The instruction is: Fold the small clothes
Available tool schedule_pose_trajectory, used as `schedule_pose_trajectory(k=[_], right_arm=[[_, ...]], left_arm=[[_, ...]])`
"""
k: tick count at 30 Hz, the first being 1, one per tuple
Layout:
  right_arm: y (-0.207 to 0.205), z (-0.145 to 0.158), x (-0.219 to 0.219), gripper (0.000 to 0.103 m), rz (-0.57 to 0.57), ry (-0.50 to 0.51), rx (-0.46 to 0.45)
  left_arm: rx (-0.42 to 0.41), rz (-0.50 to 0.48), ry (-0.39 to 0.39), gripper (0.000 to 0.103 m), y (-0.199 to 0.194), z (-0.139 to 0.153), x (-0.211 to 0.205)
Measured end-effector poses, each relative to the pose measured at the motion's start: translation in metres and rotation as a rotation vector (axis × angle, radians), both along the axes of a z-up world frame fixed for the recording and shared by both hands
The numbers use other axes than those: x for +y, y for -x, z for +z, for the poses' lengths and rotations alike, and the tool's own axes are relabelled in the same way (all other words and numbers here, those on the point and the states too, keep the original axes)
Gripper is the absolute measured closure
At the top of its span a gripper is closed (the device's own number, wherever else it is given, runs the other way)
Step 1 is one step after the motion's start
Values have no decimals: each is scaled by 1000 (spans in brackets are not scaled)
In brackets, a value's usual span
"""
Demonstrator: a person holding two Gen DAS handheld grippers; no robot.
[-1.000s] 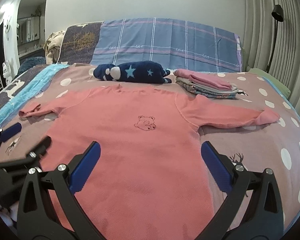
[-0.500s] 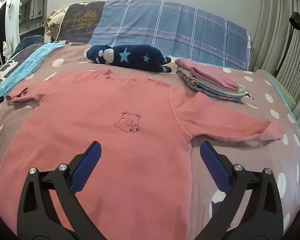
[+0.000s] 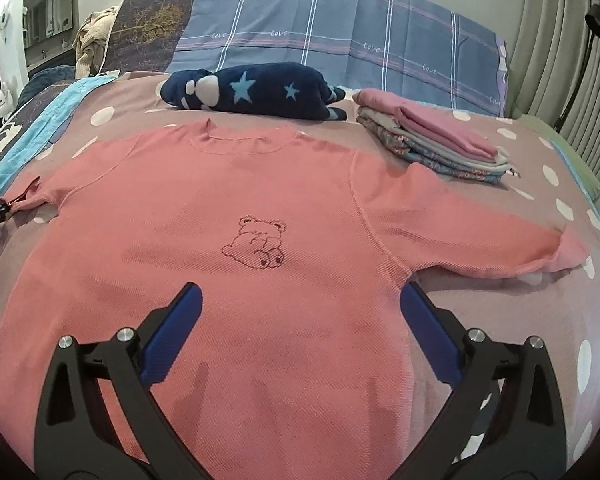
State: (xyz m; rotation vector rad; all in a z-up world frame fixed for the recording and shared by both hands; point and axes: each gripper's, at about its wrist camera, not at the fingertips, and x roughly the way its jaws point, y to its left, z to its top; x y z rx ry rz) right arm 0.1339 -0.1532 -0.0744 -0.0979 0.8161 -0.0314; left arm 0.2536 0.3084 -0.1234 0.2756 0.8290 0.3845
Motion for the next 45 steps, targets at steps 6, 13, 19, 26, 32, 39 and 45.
schedule_pose_trajectory(k=[6,13,19,26,32,39,45], right_arm=[[2,-2,-1,3,2,7,3],[0,0,-18,3,-55,-56,5],[5,6,-37,3,-60,-175,5],[-14,1,-59,68,37,-587,145],[-70,-15,-32,67,84,-727,270],[-129,-44,5,47,79,-770,418],[-133,-14,21,97,97,-619,249]], left_arm=[[-46,-124,467,102,-5,41,-12],[-138,-478,707,101,8,113,-152],[-31,-670,674,101,31,77,-264],[143,-656,664,101,35,5,-282],[122,-664,716,101,33,6,-274],[105,-678,742,101,34,9,-269],[28,-753,826,101,43,33,-269]])
